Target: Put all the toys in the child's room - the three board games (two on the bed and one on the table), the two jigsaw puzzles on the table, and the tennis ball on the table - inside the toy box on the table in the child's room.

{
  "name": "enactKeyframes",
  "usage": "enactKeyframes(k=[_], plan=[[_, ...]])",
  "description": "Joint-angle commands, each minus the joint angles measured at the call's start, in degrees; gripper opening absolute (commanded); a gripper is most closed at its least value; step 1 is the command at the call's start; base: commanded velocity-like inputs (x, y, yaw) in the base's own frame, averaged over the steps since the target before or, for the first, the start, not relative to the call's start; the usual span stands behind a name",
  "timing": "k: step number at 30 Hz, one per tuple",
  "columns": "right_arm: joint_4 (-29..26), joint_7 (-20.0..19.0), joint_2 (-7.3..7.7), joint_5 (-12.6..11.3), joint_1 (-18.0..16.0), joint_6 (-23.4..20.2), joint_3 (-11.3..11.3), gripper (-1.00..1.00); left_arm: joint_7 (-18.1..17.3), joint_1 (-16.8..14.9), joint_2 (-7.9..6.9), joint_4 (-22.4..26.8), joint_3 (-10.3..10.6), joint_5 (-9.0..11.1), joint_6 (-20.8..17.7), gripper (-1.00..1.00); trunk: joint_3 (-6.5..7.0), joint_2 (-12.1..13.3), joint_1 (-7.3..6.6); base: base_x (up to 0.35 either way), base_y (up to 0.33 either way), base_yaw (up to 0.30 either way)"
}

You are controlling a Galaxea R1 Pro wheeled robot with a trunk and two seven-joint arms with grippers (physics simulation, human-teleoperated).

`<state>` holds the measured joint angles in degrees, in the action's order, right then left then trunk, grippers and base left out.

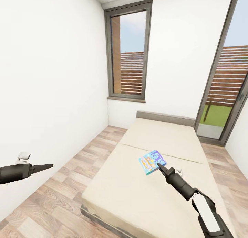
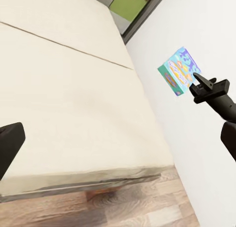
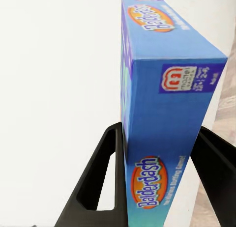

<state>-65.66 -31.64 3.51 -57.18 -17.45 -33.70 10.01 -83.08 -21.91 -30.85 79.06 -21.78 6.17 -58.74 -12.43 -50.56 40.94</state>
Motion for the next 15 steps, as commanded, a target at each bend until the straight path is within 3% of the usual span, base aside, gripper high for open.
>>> enactKeyframes(k=[1, 12, 15], plan=[[-0.02, -0.05, 0.0, -0.47, -0.04, -0.49, 0.1, -1.0, -0.02, -0.06, 0.0, -0.03, 0.0, -0.03, -0.63, 1.0, 0.17, 0.36, -0.22, 0.0, 0.0, 0.227], [0.0, -0.09, -0.03, -0.47, -0.04, -0.49, 0.18, -1.0, 0.39, -0.23, -1.15, 0.04, -0.75, -0.47, -1.02, 1.0, 2.89, 4.77, -2.63, 0.0, 0.0, 0.221], [0.0, -0.07, -0.07, -0.47, -0.04, -0.49, 0.14, -1.0, 0.34, -0.24, -1.22, 0.07, -0.87, -0.48, -1.08, 1.0, 3.63, 5.97, -3.29, -0.177, 0.0, 0.22]])
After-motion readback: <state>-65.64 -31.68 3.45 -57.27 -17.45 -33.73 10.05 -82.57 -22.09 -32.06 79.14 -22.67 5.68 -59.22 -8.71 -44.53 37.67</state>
